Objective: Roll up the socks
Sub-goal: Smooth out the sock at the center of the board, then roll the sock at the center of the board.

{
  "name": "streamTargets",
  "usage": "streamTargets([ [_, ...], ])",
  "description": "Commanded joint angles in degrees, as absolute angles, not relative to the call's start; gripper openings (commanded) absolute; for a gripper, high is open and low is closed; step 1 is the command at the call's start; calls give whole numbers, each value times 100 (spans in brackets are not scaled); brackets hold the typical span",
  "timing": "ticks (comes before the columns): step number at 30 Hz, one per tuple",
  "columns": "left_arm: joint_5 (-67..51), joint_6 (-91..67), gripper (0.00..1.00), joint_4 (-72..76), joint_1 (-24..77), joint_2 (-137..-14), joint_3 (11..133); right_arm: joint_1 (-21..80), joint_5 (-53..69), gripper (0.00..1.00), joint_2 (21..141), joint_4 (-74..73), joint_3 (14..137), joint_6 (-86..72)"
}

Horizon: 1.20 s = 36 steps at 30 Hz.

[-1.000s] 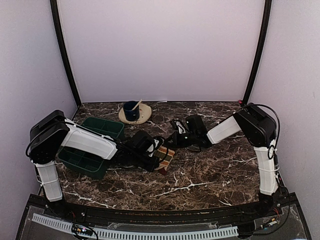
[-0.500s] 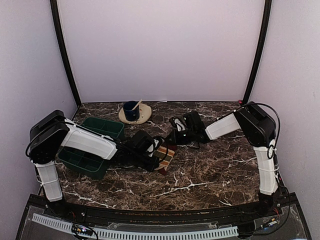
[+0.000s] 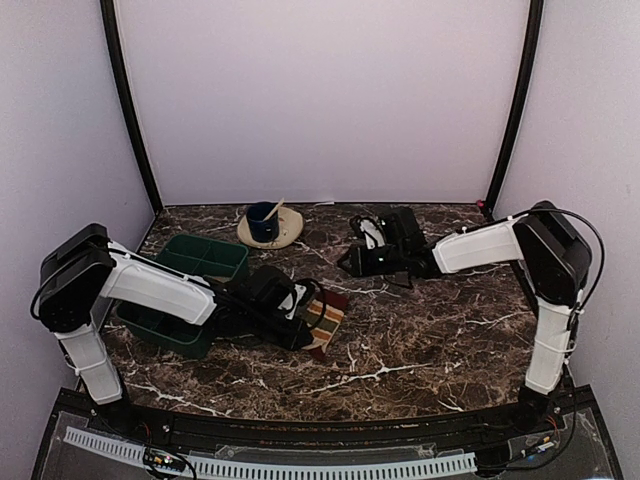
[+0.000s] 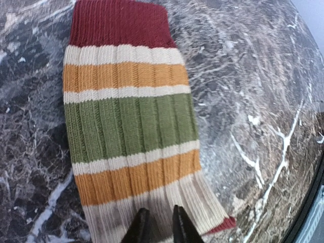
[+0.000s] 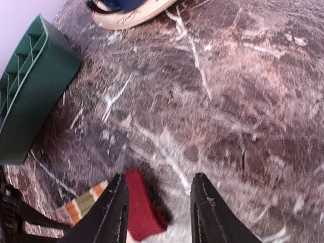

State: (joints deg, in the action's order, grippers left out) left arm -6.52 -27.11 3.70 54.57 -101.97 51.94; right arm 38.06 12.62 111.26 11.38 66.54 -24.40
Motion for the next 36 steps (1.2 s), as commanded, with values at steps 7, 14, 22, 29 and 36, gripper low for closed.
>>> streamTargets([
  [7, -260, -2519, 28, 324, 5502, -8861, 5038, 5147, -926, 40, 9718, 150, 5729, -1692],
  [14, 436, -2787, 33, 205, 5494, -8157, 4376, 6448, -2282, 42, 9332, -280, 5381, -1617],
  [22, 116, -3538, 35, 519, 5147, -7800, 3701, 7647, -3534, 54, 10283, -815, 6110, -944],
  [29, -316, -3753, 35, 768, 4748, -7568, 3372, 7851, -3913, 57, 10817, -1043, 6653, -423],
  [36, -454, -3801, 34, 917, 4644, -7574, 3256, 7842, -3614, 59, 10990, -1222, 6960, -84],
])
